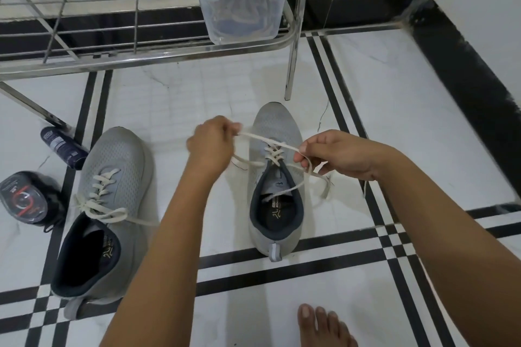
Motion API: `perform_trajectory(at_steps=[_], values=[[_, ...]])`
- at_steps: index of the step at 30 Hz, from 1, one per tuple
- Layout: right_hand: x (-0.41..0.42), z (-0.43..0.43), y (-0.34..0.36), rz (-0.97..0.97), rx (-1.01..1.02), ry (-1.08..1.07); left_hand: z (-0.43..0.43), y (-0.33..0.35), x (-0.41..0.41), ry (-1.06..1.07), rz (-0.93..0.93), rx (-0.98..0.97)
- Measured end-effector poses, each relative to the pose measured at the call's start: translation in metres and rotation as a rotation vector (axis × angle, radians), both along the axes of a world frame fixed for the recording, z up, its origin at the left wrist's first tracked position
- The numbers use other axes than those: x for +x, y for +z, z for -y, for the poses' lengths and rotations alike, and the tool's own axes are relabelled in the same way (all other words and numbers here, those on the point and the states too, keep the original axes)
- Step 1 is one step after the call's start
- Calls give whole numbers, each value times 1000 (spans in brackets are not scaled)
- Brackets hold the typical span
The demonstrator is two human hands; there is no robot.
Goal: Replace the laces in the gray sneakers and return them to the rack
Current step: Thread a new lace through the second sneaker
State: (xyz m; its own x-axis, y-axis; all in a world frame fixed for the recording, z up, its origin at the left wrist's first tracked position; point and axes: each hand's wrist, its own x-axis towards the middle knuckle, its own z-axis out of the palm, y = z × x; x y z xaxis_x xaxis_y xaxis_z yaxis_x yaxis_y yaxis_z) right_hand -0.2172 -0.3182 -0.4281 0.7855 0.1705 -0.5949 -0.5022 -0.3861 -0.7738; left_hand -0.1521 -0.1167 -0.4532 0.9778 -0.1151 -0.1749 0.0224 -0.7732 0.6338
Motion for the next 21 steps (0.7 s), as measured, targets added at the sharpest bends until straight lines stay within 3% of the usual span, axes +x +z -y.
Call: perform_trajectory(at_steps=[2, 3, 7, 10, 13, 16, 19, 21], values=[[-1, -1, -2, -10, -26, -4, -11, -3, 4, 51, 2, 150], [-1, -3, -4, -13, -24, -12, -11, -4, 3, -27, 3, 168], [5, -15, -6, 11, 3, -13, 15, 6, -19, -472, -136, -85], [6, -8, -3, 32, 0, -15, 10, 8, -14, -306, -72, -188], [1, 2, -6, 28, 2, -54, -18, 0, -1, -153, -53, -90], [1, -7, -10, 30, -13, -60, -22, -2, -6, -291, -38, -7], [7, -21, -10, 55, -37, -53, -1, 3, -20, -456, -90, -180], [9, -25, -8, 57, -21, -52, 7, 4, -27, -448, -75, -231]])
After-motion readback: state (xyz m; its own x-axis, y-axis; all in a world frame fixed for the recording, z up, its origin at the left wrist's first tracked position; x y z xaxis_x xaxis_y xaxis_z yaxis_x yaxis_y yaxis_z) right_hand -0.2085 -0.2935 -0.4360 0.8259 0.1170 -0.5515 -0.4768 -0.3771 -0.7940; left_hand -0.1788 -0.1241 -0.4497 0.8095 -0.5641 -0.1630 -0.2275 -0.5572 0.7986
